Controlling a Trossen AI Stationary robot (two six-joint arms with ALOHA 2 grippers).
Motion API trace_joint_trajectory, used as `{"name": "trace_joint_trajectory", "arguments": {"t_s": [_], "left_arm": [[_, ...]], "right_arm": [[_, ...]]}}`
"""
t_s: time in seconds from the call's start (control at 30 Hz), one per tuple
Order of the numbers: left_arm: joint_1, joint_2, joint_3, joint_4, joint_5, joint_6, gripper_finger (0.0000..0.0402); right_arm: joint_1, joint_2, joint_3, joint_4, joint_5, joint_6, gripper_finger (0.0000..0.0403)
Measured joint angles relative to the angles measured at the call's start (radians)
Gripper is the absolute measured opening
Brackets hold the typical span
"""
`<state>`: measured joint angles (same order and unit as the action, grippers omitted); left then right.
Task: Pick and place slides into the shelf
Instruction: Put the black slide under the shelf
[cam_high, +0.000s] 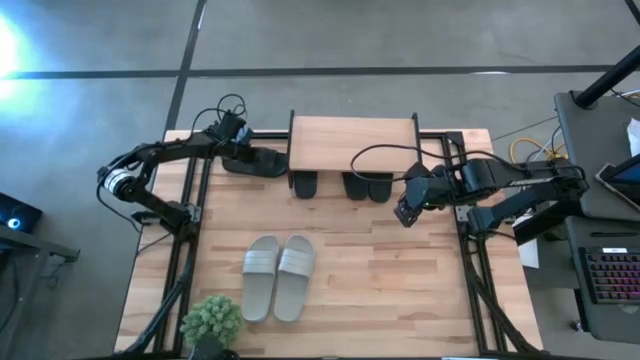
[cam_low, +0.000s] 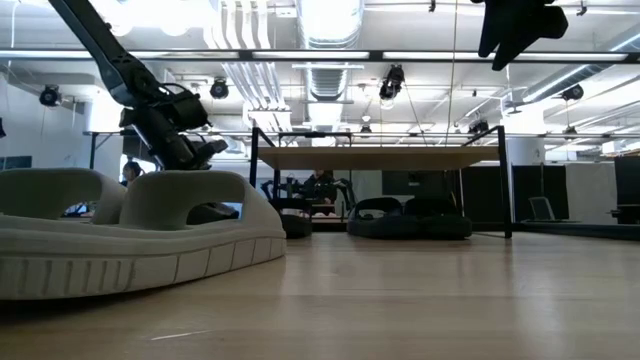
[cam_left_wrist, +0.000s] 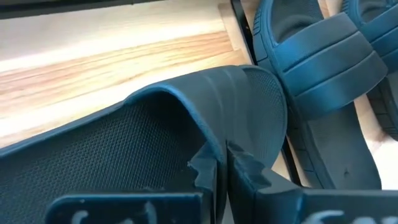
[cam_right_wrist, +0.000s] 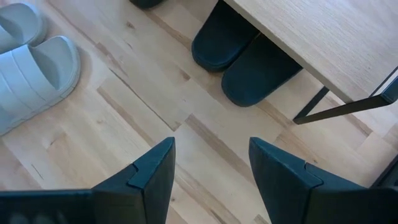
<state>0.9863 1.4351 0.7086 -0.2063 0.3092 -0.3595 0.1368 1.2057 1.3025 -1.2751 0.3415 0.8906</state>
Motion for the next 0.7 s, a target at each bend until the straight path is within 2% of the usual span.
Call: {"name": "trace_joint_trajectory", "arguments": {"t_s": [0.17,0.3,0.53,0.7], "left_arm": [[0.001,-0.026,0.0,-0.053,-0.01,0.0,0.0001],[0.001,-0.075,0.013,-0.174,-0.059,0.002,0.0001],[0.001,-0.248,0.042,-0.353,-0.097,0.003,0.0],[-0.007,-0.378,0.074,-0.556,-0.09,0.003,0.0]], "right_arm": [[0.0,0.0,0.0,0.0,0.0,0.0,0.0196],[0.0,0.0,0.0,0.0,0.0,0.007,0.0196],[0.0,0.0,0.0,0.0,0.0,-0.001,0.0196],[0.0,0.0,0.0,0.0,0.0,-0.009,0.0196]]}}
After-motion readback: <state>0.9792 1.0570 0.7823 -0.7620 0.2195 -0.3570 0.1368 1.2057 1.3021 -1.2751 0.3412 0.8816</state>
